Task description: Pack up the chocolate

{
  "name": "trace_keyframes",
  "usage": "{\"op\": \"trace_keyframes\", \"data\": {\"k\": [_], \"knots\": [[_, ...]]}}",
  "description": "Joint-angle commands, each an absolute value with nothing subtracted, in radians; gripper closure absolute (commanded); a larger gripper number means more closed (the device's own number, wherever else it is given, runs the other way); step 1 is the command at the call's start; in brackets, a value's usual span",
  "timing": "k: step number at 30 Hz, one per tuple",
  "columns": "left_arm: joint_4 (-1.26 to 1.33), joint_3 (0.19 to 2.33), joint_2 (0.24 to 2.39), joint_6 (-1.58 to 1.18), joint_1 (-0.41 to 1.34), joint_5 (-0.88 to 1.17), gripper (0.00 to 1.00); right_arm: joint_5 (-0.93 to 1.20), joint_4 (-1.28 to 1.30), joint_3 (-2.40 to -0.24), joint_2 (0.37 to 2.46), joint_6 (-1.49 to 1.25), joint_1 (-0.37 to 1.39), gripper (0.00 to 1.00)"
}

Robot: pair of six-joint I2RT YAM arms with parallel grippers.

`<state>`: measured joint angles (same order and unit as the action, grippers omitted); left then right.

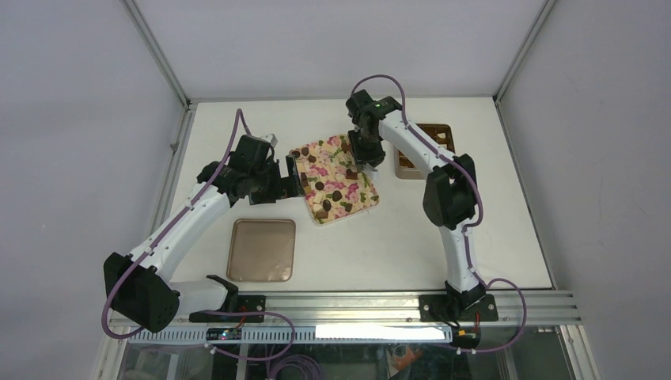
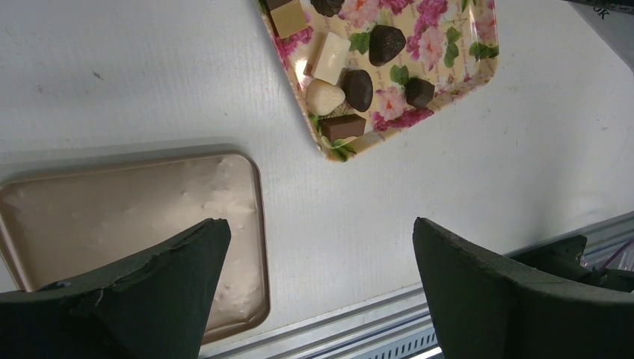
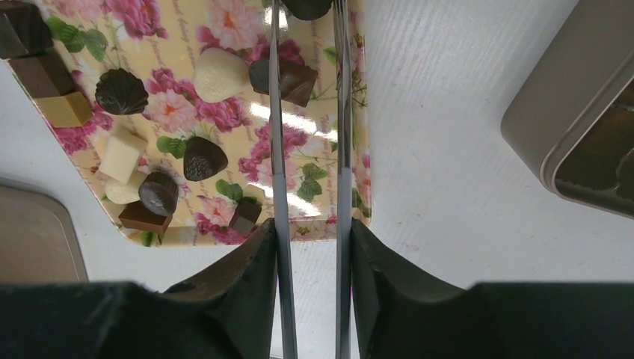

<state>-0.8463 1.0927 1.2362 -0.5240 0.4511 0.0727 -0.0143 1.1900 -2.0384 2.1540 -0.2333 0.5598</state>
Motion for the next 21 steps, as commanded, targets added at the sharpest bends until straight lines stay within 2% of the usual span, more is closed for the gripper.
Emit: {"op": "trace_keyframes", "data": {"k": [1,14,21], "knots": [[-0.825,1.095,1.216,-0.511,0.453,0.054,0.01,-0.013,1.208,-2.075,2.102,-0.219,0.565,0.88],[-0.825,1.090,1.203,-0.513,0.453,0.053,0.01,-0.048,1.200,-1.949,1.876,-0.218,0.548,0.91],[-0.825,1.094,1.195,-0.515,0.453,0.054,0.01,-0.033,1.161,-1.831,1.711,-0.227,0.373,0.91]]}}
